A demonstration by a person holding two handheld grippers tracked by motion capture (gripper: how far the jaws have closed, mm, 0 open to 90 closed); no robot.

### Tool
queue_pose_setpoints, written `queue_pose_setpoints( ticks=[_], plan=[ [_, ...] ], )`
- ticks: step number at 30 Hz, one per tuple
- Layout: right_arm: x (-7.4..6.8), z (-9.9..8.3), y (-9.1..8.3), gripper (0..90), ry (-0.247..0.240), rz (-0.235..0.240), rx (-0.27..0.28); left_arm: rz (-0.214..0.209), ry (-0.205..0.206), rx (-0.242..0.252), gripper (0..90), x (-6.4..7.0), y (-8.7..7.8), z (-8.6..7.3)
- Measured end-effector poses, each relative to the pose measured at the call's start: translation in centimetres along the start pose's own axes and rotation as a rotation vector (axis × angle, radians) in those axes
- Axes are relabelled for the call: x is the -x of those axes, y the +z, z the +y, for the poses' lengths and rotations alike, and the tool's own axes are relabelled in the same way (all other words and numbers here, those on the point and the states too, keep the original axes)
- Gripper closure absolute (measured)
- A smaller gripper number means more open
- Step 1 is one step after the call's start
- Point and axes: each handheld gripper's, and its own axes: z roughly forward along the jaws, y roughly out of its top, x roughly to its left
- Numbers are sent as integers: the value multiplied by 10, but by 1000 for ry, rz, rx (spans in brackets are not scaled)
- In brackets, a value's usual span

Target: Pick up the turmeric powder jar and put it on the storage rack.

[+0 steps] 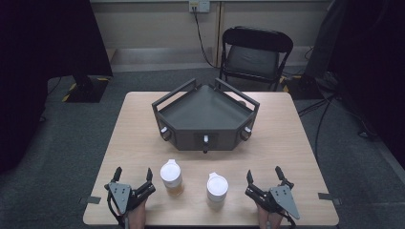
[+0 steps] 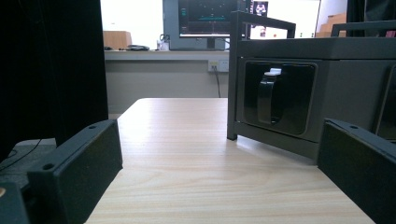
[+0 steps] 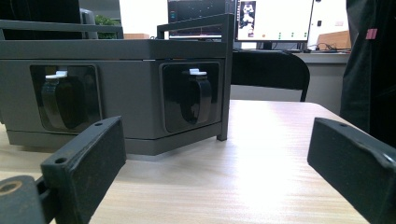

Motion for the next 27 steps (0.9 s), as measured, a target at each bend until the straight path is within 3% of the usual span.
queue_pose_setpoints(
  ticks=[27],
  plan=[
    [0,0,0,31,1,2,0,-4,-1,-1,0,-1,1,0]
  ],
)
